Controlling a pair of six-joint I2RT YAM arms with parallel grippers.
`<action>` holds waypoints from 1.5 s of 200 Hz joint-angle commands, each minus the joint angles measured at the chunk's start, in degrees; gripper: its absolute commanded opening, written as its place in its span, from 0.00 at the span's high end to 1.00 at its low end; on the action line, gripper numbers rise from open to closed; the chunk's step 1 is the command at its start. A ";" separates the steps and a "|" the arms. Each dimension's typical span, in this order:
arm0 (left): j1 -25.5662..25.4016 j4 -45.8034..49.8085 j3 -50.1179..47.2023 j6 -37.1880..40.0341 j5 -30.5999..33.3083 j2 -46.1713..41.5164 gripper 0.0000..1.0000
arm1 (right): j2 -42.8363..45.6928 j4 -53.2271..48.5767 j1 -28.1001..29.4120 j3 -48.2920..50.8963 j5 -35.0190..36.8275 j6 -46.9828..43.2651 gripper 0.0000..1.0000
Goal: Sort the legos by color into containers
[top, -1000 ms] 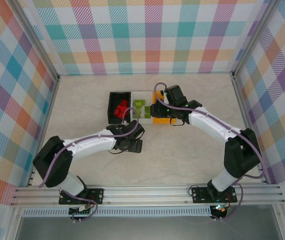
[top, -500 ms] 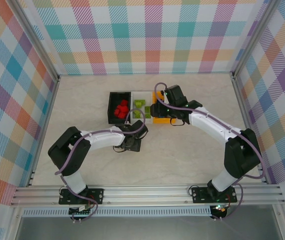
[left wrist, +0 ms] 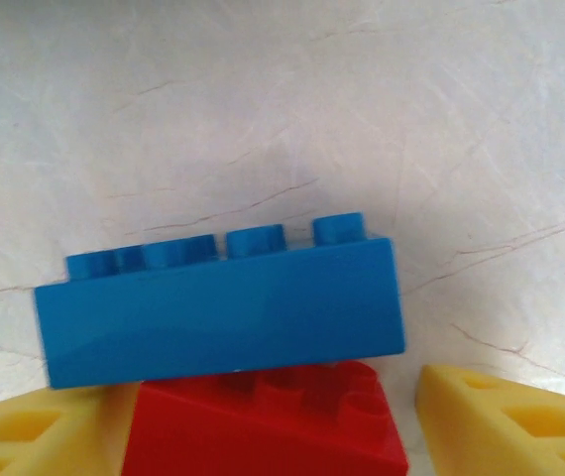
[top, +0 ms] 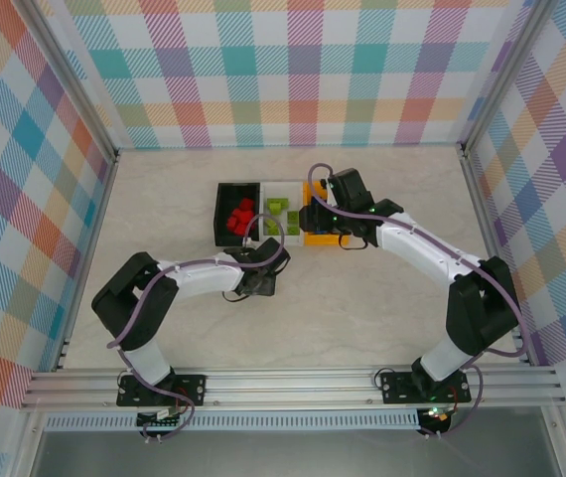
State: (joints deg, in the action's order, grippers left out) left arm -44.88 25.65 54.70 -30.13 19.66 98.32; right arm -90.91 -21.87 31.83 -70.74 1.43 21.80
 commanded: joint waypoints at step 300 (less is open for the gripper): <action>-4.01 7.92 -0.65 -2.59 -11.13 -7.71 0.10 | 2.26 1.70 -0.52 2.93 -0.65 0.98 0.23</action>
State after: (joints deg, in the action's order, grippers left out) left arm -48.21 33.04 55.70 -30.52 9.89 90.43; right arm -89.67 -21.82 31.55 -68.36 1.23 22.04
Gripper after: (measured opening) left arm 0.896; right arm 0.769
